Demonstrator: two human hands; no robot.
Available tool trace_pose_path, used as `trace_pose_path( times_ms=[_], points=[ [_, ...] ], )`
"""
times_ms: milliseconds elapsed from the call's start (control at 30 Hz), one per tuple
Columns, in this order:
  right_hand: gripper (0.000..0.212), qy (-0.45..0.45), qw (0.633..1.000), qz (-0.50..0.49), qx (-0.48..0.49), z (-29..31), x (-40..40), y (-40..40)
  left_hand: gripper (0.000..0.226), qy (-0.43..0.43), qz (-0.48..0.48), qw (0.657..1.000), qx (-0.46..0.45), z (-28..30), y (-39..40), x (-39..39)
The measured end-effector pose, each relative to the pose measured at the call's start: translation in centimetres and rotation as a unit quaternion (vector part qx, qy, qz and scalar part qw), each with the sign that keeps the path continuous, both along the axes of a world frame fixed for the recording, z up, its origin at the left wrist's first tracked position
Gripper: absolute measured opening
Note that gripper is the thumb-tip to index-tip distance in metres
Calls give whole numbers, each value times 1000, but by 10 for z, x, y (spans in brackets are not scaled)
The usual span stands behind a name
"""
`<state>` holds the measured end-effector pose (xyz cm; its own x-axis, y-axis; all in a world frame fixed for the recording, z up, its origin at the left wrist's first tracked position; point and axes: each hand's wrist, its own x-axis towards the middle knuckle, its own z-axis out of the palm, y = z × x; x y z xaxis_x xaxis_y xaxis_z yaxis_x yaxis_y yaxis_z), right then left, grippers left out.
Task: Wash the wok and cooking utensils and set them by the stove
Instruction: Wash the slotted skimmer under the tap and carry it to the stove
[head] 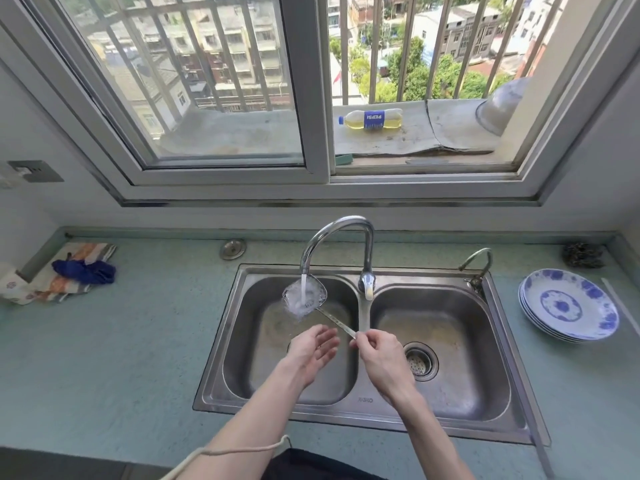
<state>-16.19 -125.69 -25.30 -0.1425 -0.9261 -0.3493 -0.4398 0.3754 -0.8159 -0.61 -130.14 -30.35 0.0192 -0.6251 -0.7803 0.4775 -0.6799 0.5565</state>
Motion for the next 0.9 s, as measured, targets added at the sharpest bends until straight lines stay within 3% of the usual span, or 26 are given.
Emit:
trace_pose_path(
  times_ms=[467, 800, 900],
  points=[
    [33, -41, 999, -14, 11, 5, 10, 12, 12, -25, 1, 999, 20, 0, -33, 1],
    [31, -35, 998, -48, 4, 30, 26, 16, 19, -20, -27, 997, 73, -36, -85, 26],
    [32, -54, 996, -69, 7, 36, 31, 16, 12, -23, -23, 998, 59, -41, -92, 39]
  ],
)
